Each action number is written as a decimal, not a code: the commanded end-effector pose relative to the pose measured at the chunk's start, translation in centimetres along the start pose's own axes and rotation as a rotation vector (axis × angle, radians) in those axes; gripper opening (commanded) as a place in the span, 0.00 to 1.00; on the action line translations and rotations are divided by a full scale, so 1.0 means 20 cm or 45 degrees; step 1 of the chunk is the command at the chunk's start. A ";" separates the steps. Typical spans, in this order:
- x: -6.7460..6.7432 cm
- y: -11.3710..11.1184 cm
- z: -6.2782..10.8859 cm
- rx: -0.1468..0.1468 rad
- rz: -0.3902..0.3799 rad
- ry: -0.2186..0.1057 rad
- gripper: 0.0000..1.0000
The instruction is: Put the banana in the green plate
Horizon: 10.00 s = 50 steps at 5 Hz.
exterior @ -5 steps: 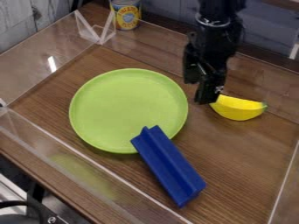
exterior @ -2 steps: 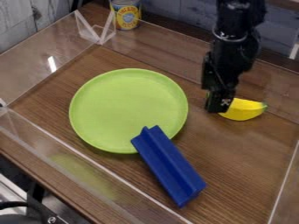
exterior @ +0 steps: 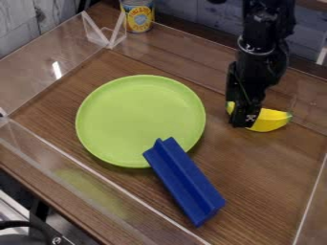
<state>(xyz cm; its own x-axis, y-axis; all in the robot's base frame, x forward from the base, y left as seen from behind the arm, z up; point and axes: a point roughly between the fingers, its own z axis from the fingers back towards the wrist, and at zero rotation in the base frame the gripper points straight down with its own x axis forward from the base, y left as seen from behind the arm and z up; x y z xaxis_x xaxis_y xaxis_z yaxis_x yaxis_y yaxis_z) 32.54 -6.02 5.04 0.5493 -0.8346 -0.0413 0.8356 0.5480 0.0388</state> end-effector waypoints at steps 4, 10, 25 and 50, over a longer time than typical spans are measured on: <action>0.05 0.07 0.01 0.083 0.051 -0.096 1.00; 0.06 0.11 -0.02 0.080 0.106 -0.135 0.00; -0.41 -0.10 0.45 0.068 0.286 0.107 0.00; -0.75 0.24 0.28 0.164 1.179 0.149 0.00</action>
<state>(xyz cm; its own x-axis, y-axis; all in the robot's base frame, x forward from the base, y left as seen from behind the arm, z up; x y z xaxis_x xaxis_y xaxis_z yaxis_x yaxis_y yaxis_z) 27.53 8.76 9.96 0.9942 -0.0504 -0.0953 0.0687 0.9775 0.1995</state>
